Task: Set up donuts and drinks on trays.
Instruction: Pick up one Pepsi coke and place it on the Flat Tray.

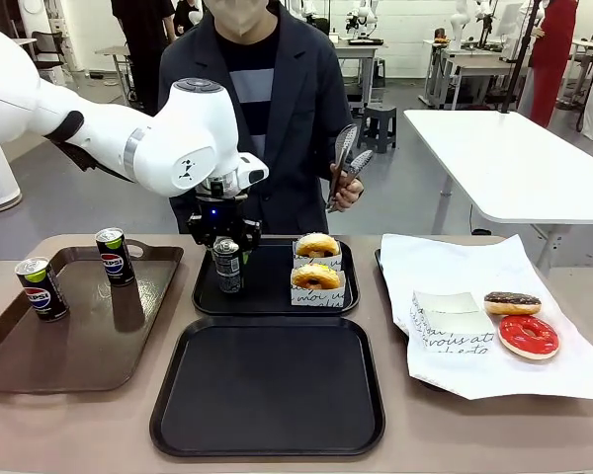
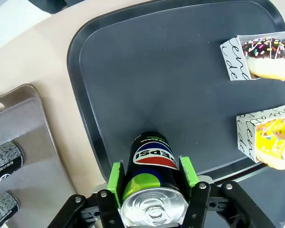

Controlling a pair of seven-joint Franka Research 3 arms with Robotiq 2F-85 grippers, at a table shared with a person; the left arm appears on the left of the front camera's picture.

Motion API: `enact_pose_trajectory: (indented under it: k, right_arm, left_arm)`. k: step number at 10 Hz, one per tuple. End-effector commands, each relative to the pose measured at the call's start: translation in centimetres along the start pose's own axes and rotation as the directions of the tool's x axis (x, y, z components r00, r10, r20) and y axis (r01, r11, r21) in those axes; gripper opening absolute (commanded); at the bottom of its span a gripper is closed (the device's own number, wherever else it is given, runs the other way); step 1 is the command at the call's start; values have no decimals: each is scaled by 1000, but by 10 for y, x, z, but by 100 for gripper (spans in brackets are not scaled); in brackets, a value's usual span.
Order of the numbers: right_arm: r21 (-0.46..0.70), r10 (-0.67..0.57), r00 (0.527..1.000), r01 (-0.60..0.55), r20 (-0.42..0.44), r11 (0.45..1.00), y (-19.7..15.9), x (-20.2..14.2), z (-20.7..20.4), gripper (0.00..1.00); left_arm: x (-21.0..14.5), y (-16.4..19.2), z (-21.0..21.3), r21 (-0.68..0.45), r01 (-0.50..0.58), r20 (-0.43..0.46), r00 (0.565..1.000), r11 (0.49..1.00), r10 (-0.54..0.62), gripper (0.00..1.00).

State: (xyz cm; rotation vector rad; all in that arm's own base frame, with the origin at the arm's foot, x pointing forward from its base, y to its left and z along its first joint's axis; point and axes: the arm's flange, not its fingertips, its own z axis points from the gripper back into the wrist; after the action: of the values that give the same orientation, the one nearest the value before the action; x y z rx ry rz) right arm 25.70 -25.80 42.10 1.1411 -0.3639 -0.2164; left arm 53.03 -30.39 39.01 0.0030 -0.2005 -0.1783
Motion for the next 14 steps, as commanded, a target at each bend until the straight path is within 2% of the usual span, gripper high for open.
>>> enact_pose_trajectory:
  k: [1,5,9,11,12,13,14]
  right_arm:
    - [16,15,1000,-15,9,1000,0,1,1,100]
    - [16,15,1000,-15,9,1000,0,1,1,100]
    - [16,15,1000,-15,9,1000,0,1,1,100]
    - [16,15,1000,-15,9,1000,0,1,1,100]
    - [16,15,1000,-15,9,1000,0,1,1,100]
    - [16,15,1000,-15,9,1000,0,1,1,100]
    - [16,15,1000,-15,9,1000,0,1,1,100]
  left_arm:
    - [5,-6,3,34,-24,31,999,999,23,100]
    - [-4,-1,24,20,-26,18,1000,999,25,100]
    - [-42,15,75,11,4,35,999,1000,-4,100]
    - [-57,19,84,-3,16,49,999,1000,-16,100]
    - [-60,22,88,-3,1,59,998,1000,0,100]
    - [-44,11,85,21,2,48,999,1000,-3,100]
    - [-44,11,85,21,2,48,999,1000,-3,100]
